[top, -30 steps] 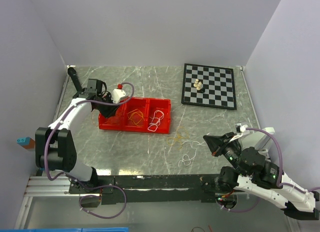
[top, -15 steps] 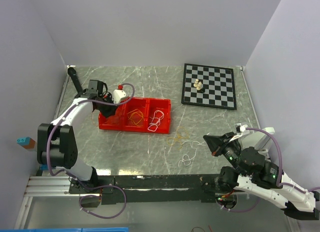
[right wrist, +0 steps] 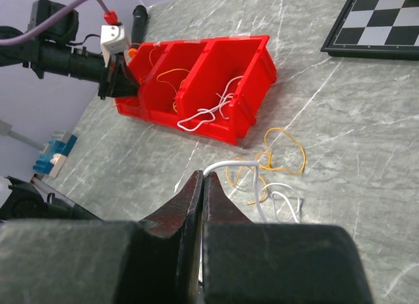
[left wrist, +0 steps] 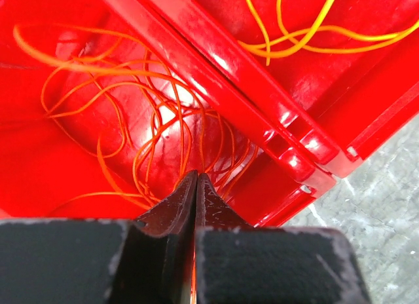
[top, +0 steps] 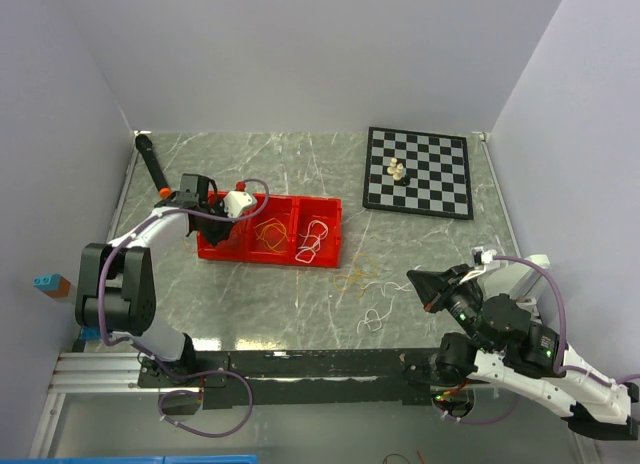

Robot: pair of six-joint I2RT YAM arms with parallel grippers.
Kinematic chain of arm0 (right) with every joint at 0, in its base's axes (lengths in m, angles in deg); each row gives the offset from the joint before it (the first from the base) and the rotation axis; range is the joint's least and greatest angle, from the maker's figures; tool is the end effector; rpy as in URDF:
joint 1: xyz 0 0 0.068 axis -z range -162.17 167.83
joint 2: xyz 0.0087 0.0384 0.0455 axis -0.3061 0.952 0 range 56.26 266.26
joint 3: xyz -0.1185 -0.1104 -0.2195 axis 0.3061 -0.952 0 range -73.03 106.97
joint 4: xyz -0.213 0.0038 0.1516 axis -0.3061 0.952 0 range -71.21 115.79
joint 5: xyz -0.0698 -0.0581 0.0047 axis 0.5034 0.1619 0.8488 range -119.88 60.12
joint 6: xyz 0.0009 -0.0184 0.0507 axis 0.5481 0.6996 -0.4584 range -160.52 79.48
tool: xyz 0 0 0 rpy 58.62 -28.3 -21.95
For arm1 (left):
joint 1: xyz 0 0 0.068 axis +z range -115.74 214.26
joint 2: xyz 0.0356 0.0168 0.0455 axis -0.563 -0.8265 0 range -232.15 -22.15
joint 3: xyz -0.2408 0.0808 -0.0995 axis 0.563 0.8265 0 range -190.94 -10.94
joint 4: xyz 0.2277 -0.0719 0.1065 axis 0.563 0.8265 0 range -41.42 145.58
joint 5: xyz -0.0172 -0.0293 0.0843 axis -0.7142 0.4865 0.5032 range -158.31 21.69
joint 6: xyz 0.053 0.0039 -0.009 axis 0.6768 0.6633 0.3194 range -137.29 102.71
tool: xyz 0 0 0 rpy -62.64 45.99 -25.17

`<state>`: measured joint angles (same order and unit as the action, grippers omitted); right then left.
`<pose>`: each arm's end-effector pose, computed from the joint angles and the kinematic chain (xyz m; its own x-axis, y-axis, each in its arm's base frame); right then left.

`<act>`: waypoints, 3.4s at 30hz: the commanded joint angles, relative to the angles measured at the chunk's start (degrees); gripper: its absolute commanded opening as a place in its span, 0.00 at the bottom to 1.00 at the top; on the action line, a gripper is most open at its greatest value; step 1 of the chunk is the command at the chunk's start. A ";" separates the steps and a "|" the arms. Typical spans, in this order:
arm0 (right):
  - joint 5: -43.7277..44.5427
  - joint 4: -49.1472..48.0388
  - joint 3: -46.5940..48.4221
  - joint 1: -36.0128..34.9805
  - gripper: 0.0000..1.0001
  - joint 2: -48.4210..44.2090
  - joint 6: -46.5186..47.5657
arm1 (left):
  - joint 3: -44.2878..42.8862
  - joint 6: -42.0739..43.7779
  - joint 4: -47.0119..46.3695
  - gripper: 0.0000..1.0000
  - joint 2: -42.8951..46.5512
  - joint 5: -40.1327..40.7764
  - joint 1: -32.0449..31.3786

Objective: Untangle the cables

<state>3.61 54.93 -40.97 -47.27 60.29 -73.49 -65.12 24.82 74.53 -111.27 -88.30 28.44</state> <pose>0.0379 0.0347 0.2856 -0.3363 0.3535 -0.8729 -0.4093 0.7799 0.4735 0.3006 -0.0429 0.1924 -0.4699 0.6815 -0.5611 0.7763 0.6216 0.1047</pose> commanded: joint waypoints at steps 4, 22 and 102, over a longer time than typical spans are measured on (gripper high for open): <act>0.78 -1.51 1.00 -0.29 0.00 0.62 -0.34 | 0.12 -0.71 -3.10 0.08 2.19 1.88 0.29; 0.17 -2.22 1.08 -0.29 0.00 1.33 -0.25 | -23.69 0.43 24.75 0.70 3.25 -10.33 3.80; 0.25 -2.92 0.03 -0.20 0.00 0.98 -1.83 | -6.73 14.94 -9.08 0.08 1.85 3.65 -0.77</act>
<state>3.57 53.91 -41.15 -47.27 61.34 -74.48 -69.11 41.45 67.26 -107.03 -82.81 28.39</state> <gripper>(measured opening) 0.012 0.087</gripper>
